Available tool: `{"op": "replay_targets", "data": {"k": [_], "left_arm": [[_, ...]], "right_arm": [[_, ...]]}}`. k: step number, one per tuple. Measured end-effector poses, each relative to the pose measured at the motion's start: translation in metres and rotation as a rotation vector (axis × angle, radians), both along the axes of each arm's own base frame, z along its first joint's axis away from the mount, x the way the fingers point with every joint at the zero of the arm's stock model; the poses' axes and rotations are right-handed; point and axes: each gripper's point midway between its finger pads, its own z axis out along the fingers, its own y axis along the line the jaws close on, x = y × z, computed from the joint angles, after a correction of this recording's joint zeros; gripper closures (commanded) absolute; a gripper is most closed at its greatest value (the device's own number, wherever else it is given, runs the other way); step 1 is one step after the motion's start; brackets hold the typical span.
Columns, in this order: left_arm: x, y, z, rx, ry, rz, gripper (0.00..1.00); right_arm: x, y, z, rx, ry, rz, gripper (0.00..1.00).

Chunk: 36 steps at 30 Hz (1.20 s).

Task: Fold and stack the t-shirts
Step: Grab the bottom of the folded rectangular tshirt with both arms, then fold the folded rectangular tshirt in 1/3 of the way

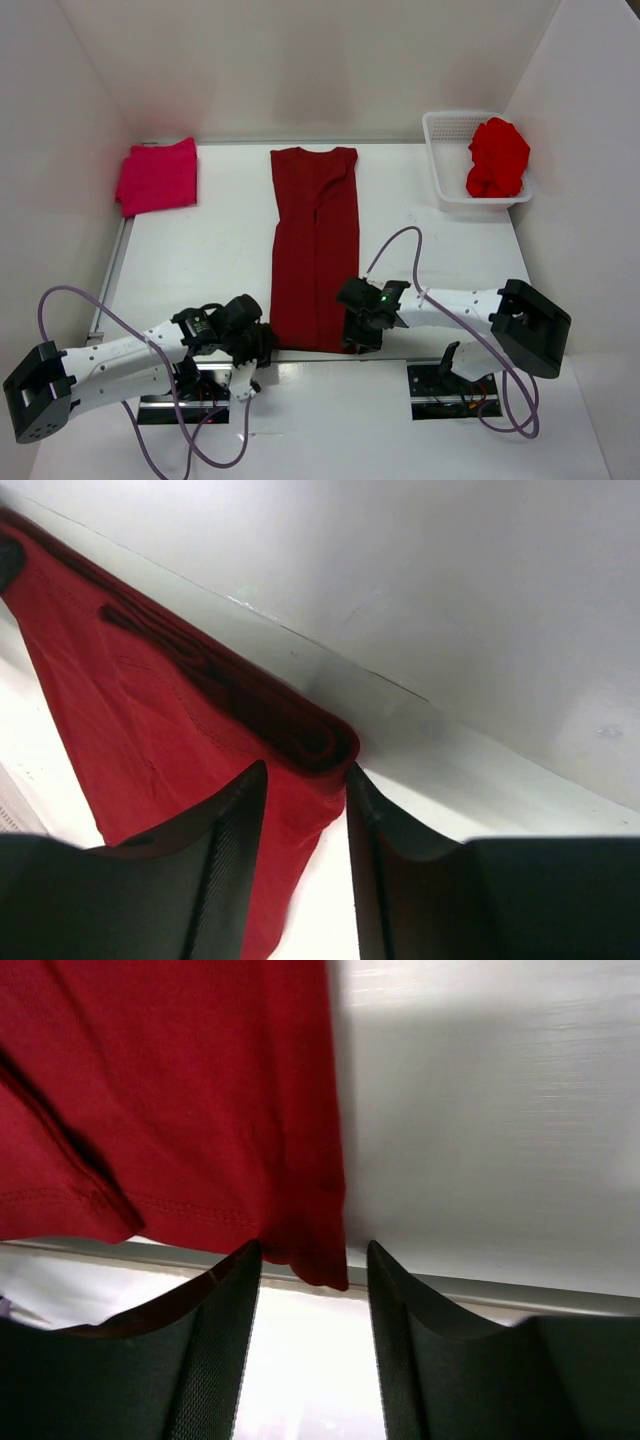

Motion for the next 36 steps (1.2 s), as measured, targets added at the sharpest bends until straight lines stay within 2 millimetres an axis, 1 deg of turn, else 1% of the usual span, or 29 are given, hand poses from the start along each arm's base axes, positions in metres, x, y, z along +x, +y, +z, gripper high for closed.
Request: {"op": "replay_targets", "data": {"k": [1,2,4,5,8,9,10,11,12,13,14,15,17,19,24,27,29,32,34,36], "left_arm": [[0.000,0.000,0.000,-0.001,0.000,0.001,0.58],[0.001,-0.001,0.001,-0.004,-0.002,0.002,0.62],[0.002,-0.003,0.000,-0.007,-0.006,0.001,0.64],[0.003,-0.004,-0.001,-0.003,-0.005,0.000,0.65],[0.004,-0.005,-0.008,0.016,0.004,-0.001,0.67],[0.006,-0.007,-0.007,0.010,0.002,0.000,0.71],[0.006,-0.008,-0.007,0.008,0.004,0.001,0.76],[0.006,-0.008,-0.008,0.008,0.010,0.003,0.83],[0.006,-0.009,-0.009,0.008,0.014,0.002,0.92],[0.006,-0.010,-0.009,0.007,0.022,0.009,0.97],[0.006,-0.011,-0.009,0.005,0.031,0.018,0.97],[0.006,-0.012,-0.008,0.000,0.039,0.024,0.99],[0.006,-0.017,-0.004,-0.017,0.065,0.050,1.00],[0.007,-0.024,0.006,-0.049,0.100,0.090,1.00],[0.019,-0.049,0.041,-0.150,0.169,0.208,1.00],[0.028,-0.055,0.058,-0.193,0.213,0.290,1.00],[0.038,-0.053,0.066,-0.214,0.250,0.374,1.00],[0.062,-0.050,0.078,-0.249,0.315,0.523,1.00],[0.084,-0.047,0.086,-0.277,0.349,0.634,1.00],[0.105,-0.042,0.093,-0.310,0.380,0.733,1.00]], "right_arm": [[-0.001,0.001,0.000,0.003,0.004,0.004,0.49],[-0.001,0.002,0.000,0.008,0.009,0.006,0.52],[-0.002,0.004,-0.001,0.014,0.013,0.010,0.56],[-0.002,0.004,-0.001,0.016,0.015,0.012,0.62],[-0.002,0.005,-0.003,0.014,0.019,0.017,0.73],[-0.002,0.005,-0.003,0.013,0.020,0.016,0.79],[-0.002,0.005,-0.003,0.013,0.019,0.018,0.82],[-0.002,0.005,-0.004,0.014,0.018,0.018,0.84],[-0.001,0.006,-0.003,0.016,0.016,0.016,0.90],[0.000,0.006,-0.003,0.017,0.015,0.016,0.92],[0.001,0.006,-0.003,0.015,0.012,0.016,0.95],[0.001,0.006,-0.002,0.012,0.008,0.018,1.00],[0.005,0.005,0.000,0.000,-0.008,0.021,1.00],[0.012,0.005,0.004,-0.007,-0.025,0.021,1.00],[0.034,0.011,0.021,0.009,-0.080,0.016,1.00],[0.050,0.011,0.033,0.017,-0.109,0.012,1.00],[0.067,0.007,0.043,0.027,-0.133,-0.009,1.00],[0.098,-0.001,0.060,0.050,-0.185,-0.039,1.00],[0.123,-0.006,0.073,0.058,-0.228,-0.052,1.00],[0.144,-0.007,0.080,0.051,-0.257,-0.043,1.00]]}}
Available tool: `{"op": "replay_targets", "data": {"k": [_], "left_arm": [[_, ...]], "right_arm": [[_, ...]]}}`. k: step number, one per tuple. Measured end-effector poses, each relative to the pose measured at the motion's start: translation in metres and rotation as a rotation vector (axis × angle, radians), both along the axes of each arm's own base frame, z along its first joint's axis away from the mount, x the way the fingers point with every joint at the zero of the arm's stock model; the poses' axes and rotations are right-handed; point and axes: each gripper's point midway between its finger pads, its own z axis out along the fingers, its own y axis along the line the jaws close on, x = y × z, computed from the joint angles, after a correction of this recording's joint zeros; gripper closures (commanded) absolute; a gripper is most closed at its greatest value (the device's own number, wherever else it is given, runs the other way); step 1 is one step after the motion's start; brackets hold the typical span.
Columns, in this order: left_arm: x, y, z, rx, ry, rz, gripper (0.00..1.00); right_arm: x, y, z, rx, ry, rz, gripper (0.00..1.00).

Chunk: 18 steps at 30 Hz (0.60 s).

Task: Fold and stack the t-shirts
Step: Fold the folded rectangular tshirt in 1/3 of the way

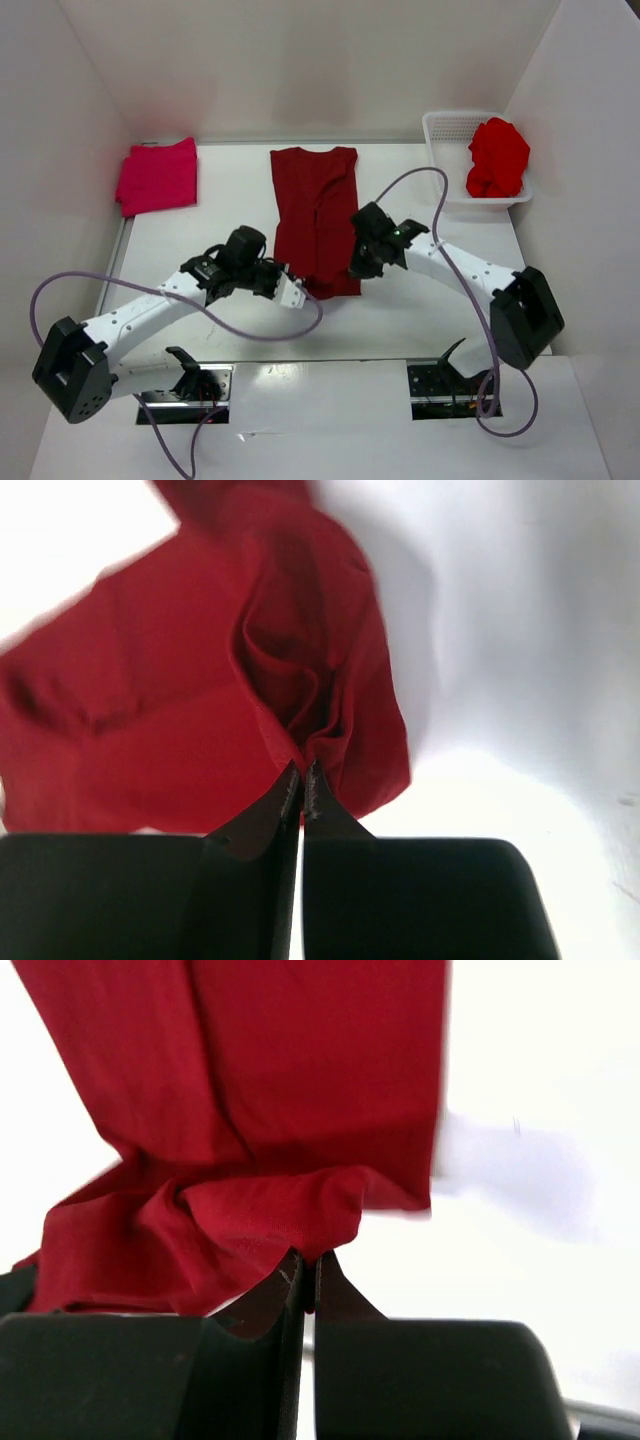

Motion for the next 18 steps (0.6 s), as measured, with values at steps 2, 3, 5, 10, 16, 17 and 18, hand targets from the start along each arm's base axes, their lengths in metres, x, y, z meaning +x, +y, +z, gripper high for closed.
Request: {"op": "replay_targets", "data": {"k": [2,3,5,10,16,17,18], "left_arm": [[0.022,0.008,0.004,-0.023,0.032,0.095,1.00],[0.031,0.011,0.005,-0.033,0.048,0.135,1.00],[0.050,0.019,0.007,-0.049,0.075,0.217,1.00],[0.087,0.029,0.009,-0.085,0.115,0.339,1.00],[0.122,0.033,0.003,-0.108,0.123,0.408,1.00],[0.127,0.032,0.002,-0.113,0.119,0.412,1.00],[0.132,0.030,0.002,-0.117,0.113,0.414,1.00]], "right_arm": [[0.022,0.003,0.003,-0.010,-0.022,0.014,1.00],[0.033,0.006,0.003,-0.016,-0.028,0.023,1.00],[0.051,0.008,-0.001,-0.022,-0.036,0.033,1.00],[0.091,-0.004,-0.011,-0.028,-0.032,0.010,1.00],[0.135,0.002,-0.008,-0.018,-0.081,0.023,1.00],[0.139,0.002,-0.009,-0.015,-0.085,0.024,1.00],[0.142,0.001,-0.010,-0.014,-0.083,0.024,1.00]]}}
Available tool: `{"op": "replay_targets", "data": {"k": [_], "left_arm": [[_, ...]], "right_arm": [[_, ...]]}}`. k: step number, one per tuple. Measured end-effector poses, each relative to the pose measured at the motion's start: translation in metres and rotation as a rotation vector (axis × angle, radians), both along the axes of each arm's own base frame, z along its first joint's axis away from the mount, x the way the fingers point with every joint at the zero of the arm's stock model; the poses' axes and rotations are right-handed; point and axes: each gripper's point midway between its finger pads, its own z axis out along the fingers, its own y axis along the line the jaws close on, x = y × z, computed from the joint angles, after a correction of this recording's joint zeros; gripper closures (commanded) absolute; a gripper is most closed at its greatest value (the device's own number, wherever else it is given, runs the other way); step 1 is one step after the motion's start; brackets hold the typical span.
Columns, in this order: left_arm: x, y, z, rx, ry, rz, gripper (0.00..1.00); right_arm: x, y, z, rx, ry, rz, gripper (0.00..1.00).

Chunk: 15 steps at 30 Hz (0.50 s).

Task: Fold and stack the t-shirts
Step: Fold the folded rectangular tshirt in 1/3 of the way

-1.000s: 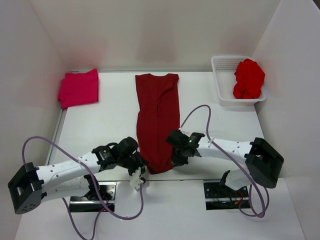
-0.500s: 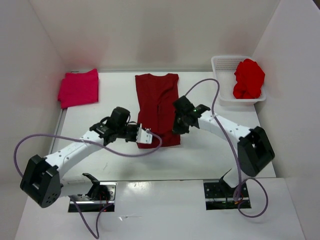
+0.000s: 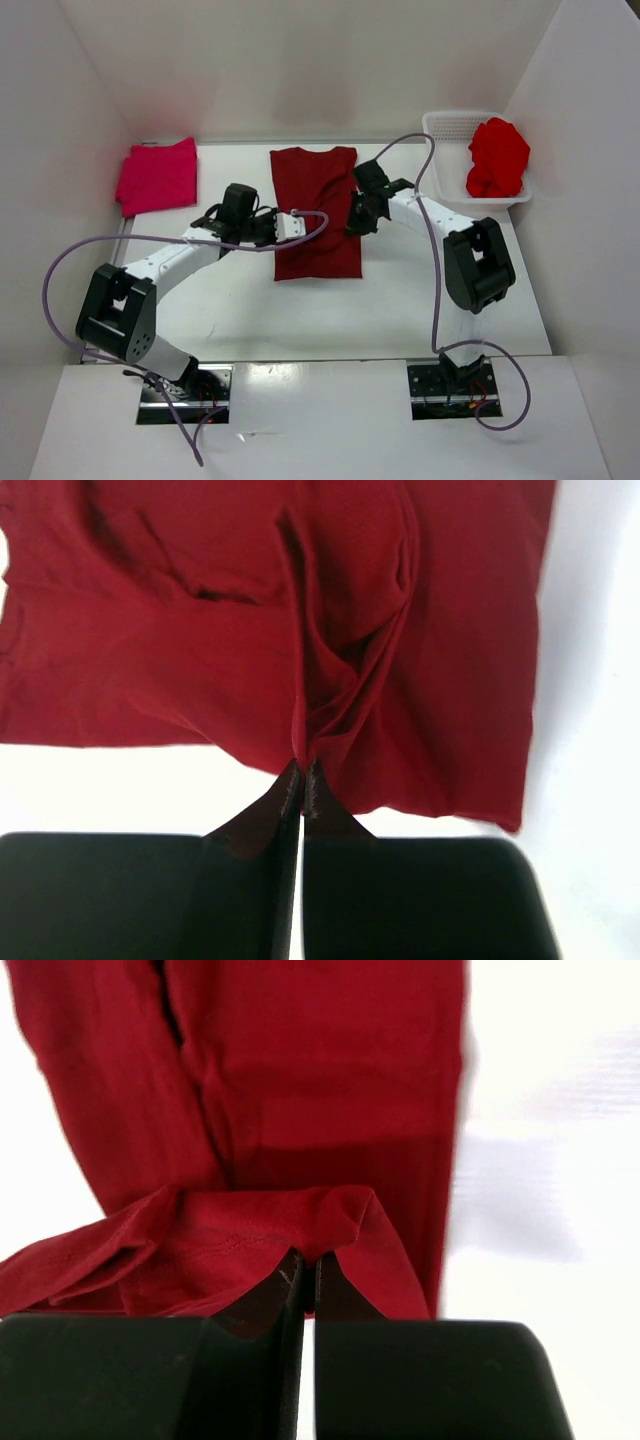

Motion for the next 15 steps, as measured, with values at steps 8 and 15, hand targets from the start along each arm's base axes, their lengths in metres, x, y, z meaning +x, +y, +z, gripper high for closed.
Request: {"op": "replay_targets", "data": {"k": [8,15], "left_arm": [[0.036,-0.007,-0.001,-0.029,-0.045,0.028,1.00],[0.056,0.002,-0.007,-0.025,-0.073,0.067,1.00]], "right_arm": [[0.032,-0.016,0.000,0.021,-0.006,-0.031,1.00],[0.048,-0.011,-0.018,0.021,0.019,-0.011,0.98]]}}
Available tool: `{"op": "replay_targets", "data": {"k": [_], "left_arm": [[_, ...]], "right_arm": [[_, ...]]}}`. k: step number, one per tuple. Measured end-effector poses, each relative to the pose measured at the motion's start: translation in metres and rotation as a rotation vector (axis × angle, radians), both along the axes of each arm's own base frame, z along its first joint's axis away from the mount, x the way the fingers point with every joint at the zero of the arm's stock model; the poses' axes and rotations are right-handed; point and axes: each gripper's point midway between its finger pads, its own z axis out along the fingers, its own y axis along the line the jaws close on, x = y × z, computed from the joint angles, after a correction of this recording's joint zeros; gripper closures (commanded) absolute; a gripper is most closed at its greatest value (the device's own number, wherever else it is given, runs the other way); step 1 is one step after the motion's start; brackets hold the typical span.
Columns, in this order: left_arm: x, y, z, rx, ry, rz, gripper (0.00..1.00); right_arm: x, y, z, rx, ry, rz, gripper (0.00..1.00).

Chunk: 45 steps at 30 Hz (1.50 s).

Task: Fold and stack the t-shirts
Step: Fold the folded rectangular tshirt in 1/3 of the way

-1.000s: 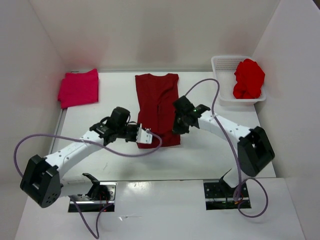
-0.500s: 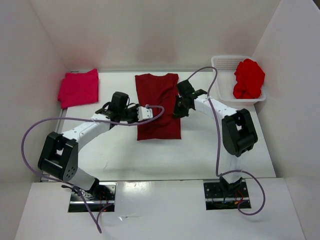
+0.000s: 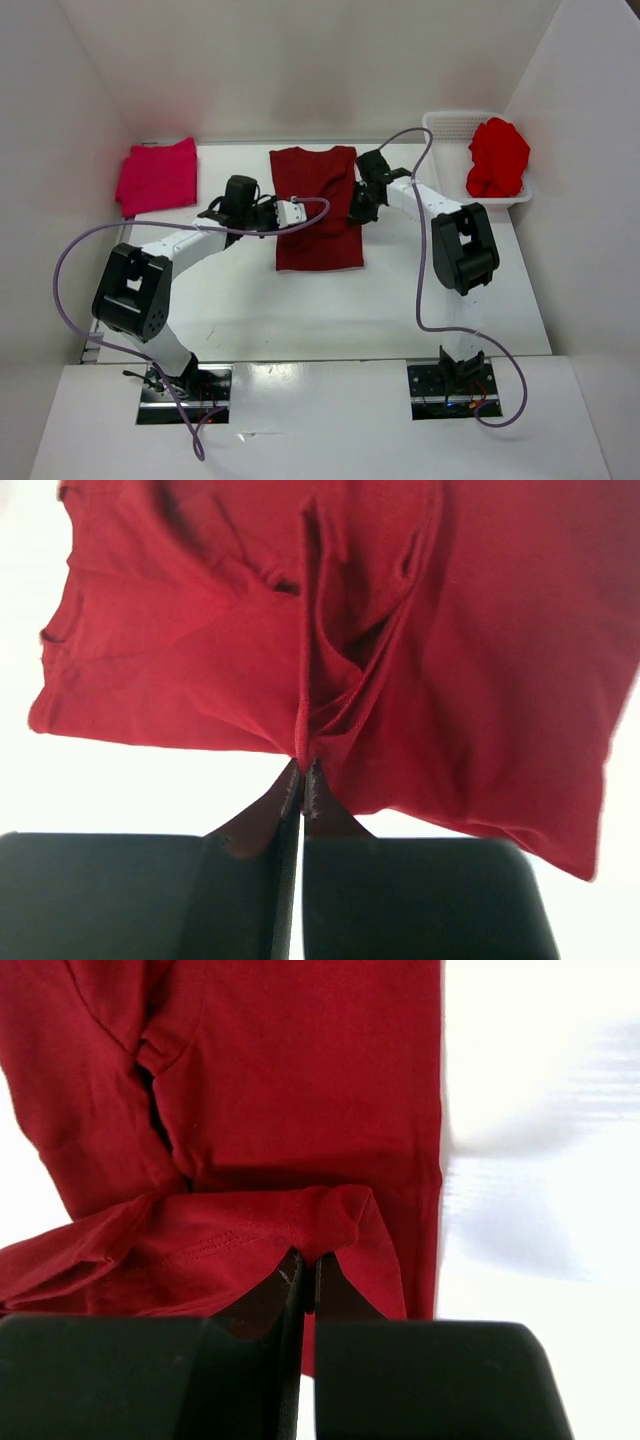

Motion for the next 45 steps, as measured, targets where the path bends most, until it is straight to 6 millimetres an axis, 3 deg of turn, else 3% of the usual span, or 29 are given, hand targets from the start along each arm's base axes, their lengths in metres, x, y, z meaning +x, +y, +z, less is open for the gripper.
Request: {"op": "replay_targets", "data": {"k": [6,12,14,15,16,17,18,21,24,26,28,30,31,33,37,42,45], "left_arm": [[0.015,-0.001,0.001,-0.006,-0.052,0.014,0.98],[0.028,-0.002,0.007,-0.012,-0.112,0.031,0.96],[0.030,-0.002,0.007,-0.013,-0.121,0.035,0.90],[0.030,-0.001,0.006,-0.011,-0.124,0.034,0.86],[0.031,-0.001,0.005,-0.009,-0.126,0.034,0.75],[0.031,-0.001,0.004,-0.003,-0.133,0.032,0.66],[0.032,0.000,0.003,0.003,-0.141,0.034,0.55],[0.035,0.005,-0.001,0.021,-0.154,0.059,0.24],[0.041,0.014,-0.002,0.045,-0.177,0.112,0.18],[0.047,0.021,0.002,0.059,-0.197,0.158,0.16],[0.053,0.029,0.005,0.057,-0.196,0.216,0.16],[0.059,0.037,0.011,0.045,-0.186,0.278,0.16],[0.064,0.042,0.017,0.033,-0.182,0.312,0.16],[0.069,0.052,0.027,0.006,-0.174,0.380,0.16],[0.062,0.077,0.043,-0.060,-0.119,0.514,0.16],[0.039,0.099,0.044,-0.103,-0.063,0.608,0.16],[0.027,0.102,0.031,-0.101,-0.017,0.627,0.16]], "right_arm": [[0.008,0.002,-0.006,-0.001,0.006,0.005,0.95],[0.022,0.002,0.004,-0.001,-0.031,0.000,0.95],[0.025,0.002,0.006,-0.002,-0.039,-0.002,0.91],[0.025,0.001,0.006,-0.003,-0.040,-0.005,0.84],[0.026,0.000,0.006,-0.004,-0.040,-0.008,0.74],[0.026,-0.001,0.005,-0.005,-0.038,-0.011,0.46],[0.027,-0.002,0.004,-0.009,-0.037,-0.016,0.38],[0.028,-0.005,0.000,-0.022,-0.033,-0.024,0.30],[0.031,-0.011,0.000,-0.038,-0.041,-0.039,0.30],[0.034,-0.013,0.003,-0.044,-0.054,-0.042,0.35],[0.034,-0.012,0.009,-0.058,-0.075,-0.029,0.47],[0.034,-0.010,0.019,-0.068,-0.108,-0.006,0.59],[0.031,-0.005,0.026,-0.069,-0.124,0.012,0.71],[0.021,0.009,0.036,-0.065,-0.151,0.064,0.85],[-0.020,0.044,0.032,-0.061,-0.132,0.188,0.99],[-0.069,0.081,0.014,-0.066,-0.073,0.319,1.00],[-0.078,0.095,0.011,-0.071,-0.072,0.352,1.00]]}}
